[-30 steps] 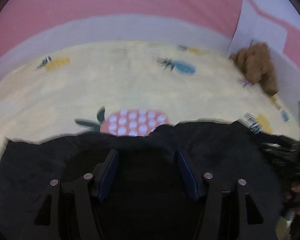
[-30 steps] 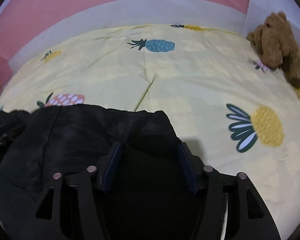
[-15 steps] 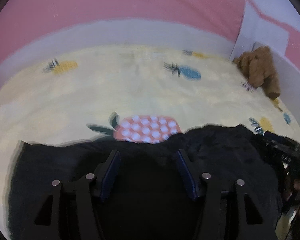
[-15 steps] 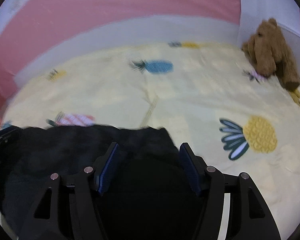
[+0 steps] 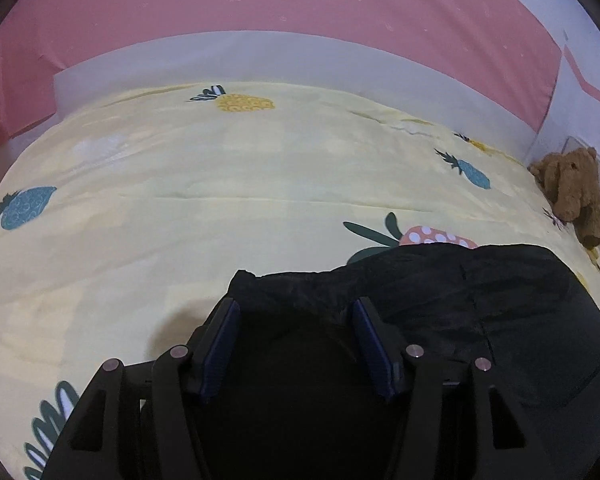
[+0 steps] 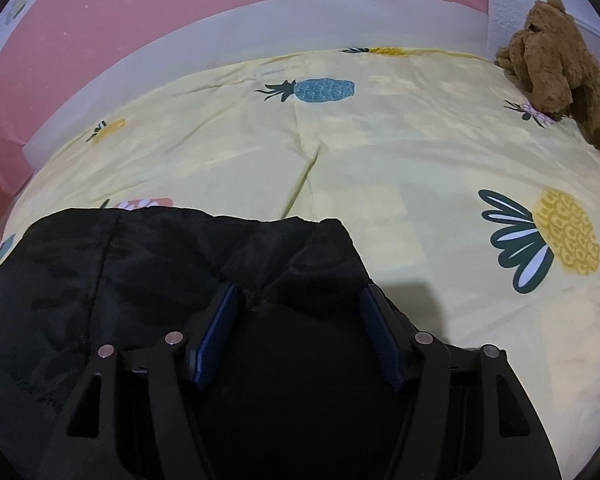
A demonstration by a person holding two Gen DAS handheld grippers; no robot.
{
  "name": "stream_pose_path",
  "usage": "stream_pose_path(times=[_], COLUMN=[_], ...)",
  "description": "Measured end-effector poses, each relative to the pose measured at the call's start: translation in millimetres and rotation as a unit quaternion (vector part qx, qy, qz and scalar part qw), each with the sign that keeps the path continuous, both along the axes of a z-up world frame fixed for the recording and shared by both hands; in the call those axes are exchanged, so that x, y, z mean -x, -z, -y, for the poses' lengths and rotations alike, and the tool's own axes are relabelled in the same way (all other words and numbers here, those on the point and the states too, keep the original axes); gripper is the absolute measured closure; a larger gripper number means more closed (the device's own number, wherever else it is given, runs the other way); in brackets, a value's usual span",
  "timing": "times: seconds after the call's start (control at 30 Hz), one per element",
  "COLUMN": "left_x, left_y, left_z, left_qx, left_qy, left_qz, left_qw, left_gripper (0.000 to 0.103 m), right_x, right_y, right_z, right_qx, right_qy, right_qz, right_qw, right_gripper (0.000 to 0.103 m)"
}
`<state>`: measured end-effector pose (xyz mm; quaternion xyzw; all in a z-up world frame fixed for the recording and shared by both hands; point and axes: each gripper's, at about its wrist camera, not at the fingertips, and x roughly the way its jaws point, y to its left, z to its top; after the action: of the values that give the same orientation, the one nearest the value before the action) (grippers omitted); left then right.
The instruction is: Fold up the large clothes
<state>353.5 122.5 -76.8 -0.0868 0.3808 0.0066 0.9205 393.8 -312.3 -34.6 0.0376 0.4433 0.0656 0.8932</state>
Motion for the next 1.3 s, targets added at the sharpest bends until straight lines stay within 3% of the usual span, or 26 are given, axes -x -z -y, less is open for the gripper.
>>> stream_pose_path(times=[0.13,0.2,0.4,0.53,0.6,0.7,0.83,0.9,0.97,1.03,1.13,1.2,1.3], left_x=[-8.1,-3.8,52.2,69.6,61.8,57.0,51.8,56.2,65.4,61.2,40.8,37.2,34.8], left_y=[-0.8,-13.9,-65.4,-57.0,-33.4,-21.3,-21.4,-35.1,-50.6,-56.1,-34.4,-18.8,-11.4], left_z=[0.4,1.6,7.4,32.1,34.6,32.0,41.1,36.8,26.7,11.9,-12.0,-16.0,-11.4], left_qx=[-0.003,-0.021,0.009,0.001,-0.004,0.002,-0.02,-0.01,-0.012,-0.025,0.005,0.023,0.011], left_qy=[0.002,-0.002,0.016,0.05,0.042,0.035,0.033,0.04,0.043,0.026,-0.004,-0.004,-0.008], left_qz=[-0.013,-0.021,0.043,0.049,0.024,0.039,0.033,0.034,0.055,0.062,0.023,0.019,0.027], left_qw=[0.9999,0.9995,0.9989,0.9976,0.9988,0.9986,0.9987,0.9986,0.9975,0.9974,0.9997,0.9995,0.9995], left_gripper=[0.043,0.045,0.045,0.045,0.045,0.045,0.045,0.046,0.046,0.046,0.046,0.045,0.045], right_x=[-2.0,8.2,70.8,77.3,75.3,69.2,67.1,75.0,74.6,63.8,49.1,47.7,43.9], right_y=[-7.0,-25.9,-88.6,-58.1,-43.2,-26.5,-35.6,-52.6,-61.0,-54.0,-27.8,-21.8,-14.3], right_z=[0.1,-1.6,-33.6,-66.1,-67.8,-64.2,-59.9,-48.3,-32.0,-15.5,5.4,5.9,1.6], right_qx=[0.011,0.032,0.019,0.035,0.041,0.031,0.026,0.022,0.044,0.057,0.043,0.038,0.049], right_qy=[0.006,0.01,-0.054,-0.092,-0.093,-0.089,-0.082,-0.076,-0.059,-0.037,-0.017,-0.013,-0.012], right_qz=[-0.013,-0.008,0.075,0.043,0.054,0.057,0.05,0.068,0.087,0.075,0.041,0.044,0.046], right_qw=[1.0,0.999,0.996,0.994,0.993,0.994,0.995,0.994,0.993,0.995,0.998,0.998,0.998], right_gripper=[0.04,0.04,0.04,0.04,0.04,0.039,0.039,0.039,0.039,0.039,0.039,0.038,0.038])
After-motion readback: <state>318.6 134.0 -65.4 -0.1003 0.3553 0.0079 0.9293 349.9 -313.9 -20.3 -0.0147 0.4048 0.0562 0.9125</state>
